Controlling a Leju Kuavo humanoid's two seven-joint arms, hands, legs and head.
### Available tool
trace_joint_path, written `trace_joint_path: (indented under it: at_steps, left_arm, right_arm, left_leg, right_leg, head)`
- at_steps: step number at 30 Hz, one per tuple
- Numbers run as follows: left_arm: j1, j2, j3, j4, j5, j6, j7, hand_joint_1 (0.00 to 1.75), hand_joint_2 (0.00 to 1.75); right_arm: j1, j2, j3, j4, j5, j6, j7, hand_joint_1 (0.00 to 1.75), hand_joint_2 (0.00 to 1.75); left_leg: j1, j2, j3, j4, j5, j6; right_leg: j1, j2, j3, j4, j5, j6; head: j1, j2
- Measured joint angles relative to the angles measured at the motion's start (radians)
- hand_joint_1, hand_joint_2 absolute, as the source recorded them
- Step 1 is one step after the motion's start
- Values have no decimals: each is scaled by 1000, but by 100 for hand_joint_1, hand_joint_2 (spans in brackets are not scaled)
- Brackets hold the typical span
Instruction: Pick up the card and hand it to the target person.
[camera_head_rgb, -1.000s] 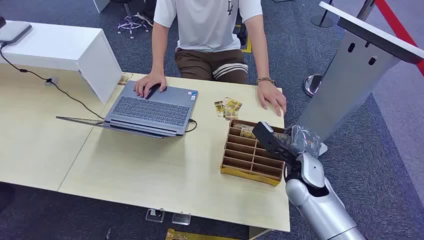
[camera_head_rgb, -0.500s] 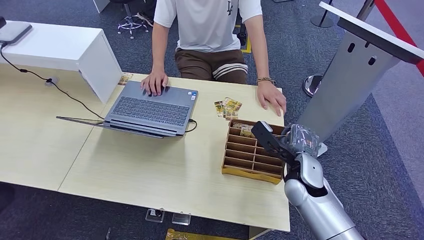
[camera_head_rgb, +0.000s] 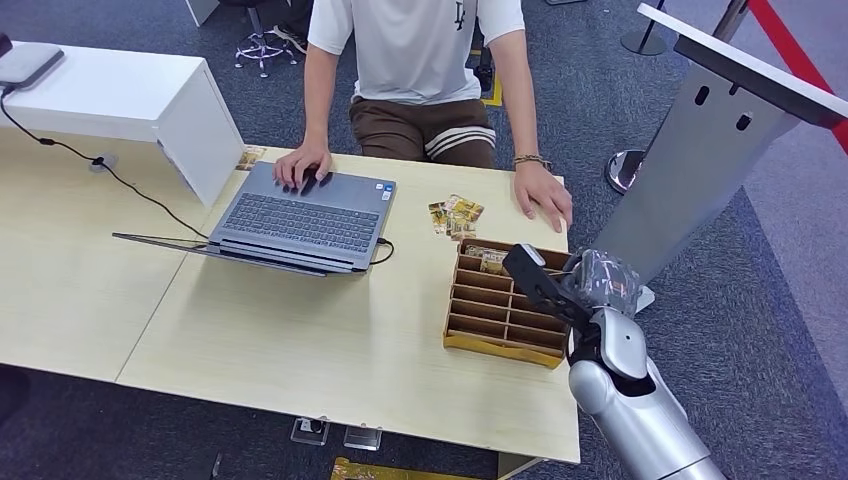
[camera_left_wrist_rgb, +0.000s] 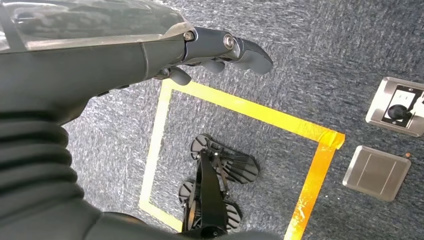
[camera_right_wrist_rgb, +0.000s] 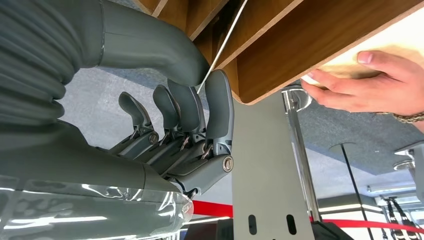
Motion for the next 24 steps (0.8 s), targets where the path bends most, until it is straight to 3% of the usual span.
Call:
trace_joint_path:
  at_steps: [24]
  left_arm:
    - [-1, -1, 0, 0, 0, 1, 2, 0, 175]
  right_arm:
    - [-1, 2, 1, 3, 4, -22, -16, 141, 175]
  left_leg:
    - [0, 0, 0, 0, 0, 0]
  right_leg:
    - [0, 0, 0, 0, 0, 0]
  head:
    - [0, 0]
